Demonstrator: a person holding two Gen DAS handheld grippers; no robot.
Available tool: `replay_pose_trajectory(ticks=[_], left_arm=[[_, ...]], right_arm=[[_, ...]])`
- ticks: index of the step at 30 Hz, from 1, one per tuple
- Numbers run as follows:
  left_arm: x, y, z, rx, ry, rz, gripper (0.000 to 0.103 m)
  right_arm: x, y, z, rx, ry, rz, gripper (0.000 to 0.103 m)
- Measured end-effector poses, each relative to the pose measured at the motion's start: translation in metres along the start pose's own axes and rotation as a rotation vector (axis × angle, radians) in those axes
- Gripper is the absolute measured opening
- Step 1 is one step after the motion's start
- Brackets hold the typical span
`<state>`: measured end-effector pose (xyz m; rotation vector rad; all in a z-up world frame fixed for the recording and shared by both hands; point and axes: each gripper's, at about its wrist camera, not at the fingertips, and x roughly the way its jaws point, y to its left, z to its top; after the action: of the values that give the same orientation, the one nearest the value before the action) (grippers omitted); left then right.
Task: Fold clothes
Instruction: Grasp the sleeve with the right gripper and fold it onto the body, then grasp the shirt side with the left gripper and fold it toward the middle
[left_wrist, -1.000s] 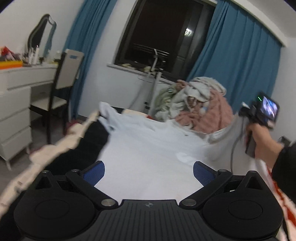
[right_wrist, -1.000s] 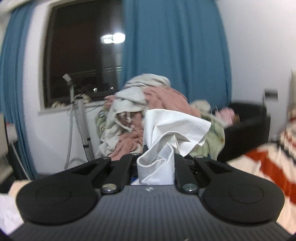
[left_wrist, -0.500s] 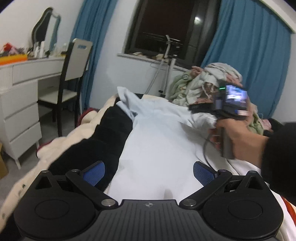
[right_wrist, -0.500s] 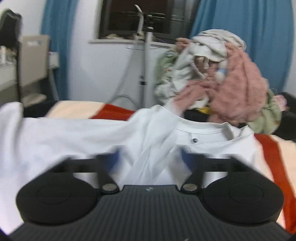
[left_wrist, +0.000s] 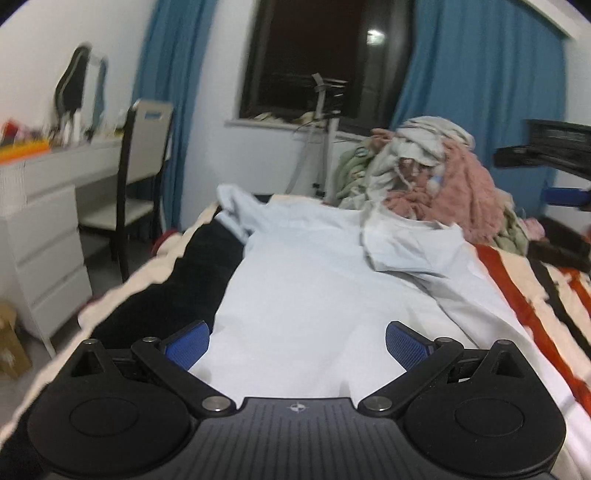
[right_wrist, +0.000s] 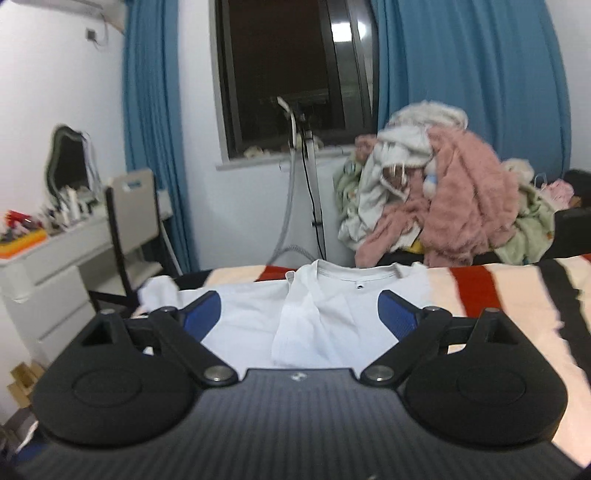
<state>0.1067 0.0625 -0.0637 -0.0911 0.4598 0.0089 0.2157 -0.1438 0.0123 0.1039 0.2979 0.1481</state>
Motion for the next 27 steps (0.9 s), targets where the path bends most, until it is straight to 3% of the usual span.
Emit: replay_pose_trajectory(ticks=[5,11,16,24,27], left_arm=[[-0.058,-0.025,-0.003,0.05,-0.036,-0.089,0.102],[-0.115,-0.061,-0.016,0.151,-0.108,-0.147,0.102],[-0.121,-0.076,-0.037,0.146,-0.067,-0.175,0.102],[-0.102,-0.094,-0.057,0.164,0.018,-0.212,0.096],[-0.093,-0.111,-0.062,0.198,0.056,-0.274,0.094]], right_arm=[[-0.116,-0.014,-0.044,0.021,-0.031,-0.007,0.093],[-0.205,-0.025,-0.104,0.031,-0.056,-0.033,0.093],[-0.222,-0.03,-0.123,0.011,-0.046,-0.065,0.093],[-0.218,-0.052,-0.118,0.094,-0.037,-0.087,0.093],[-0.228,-0.072,-0.112,0.143,-0.079,-0.115,0.093]])
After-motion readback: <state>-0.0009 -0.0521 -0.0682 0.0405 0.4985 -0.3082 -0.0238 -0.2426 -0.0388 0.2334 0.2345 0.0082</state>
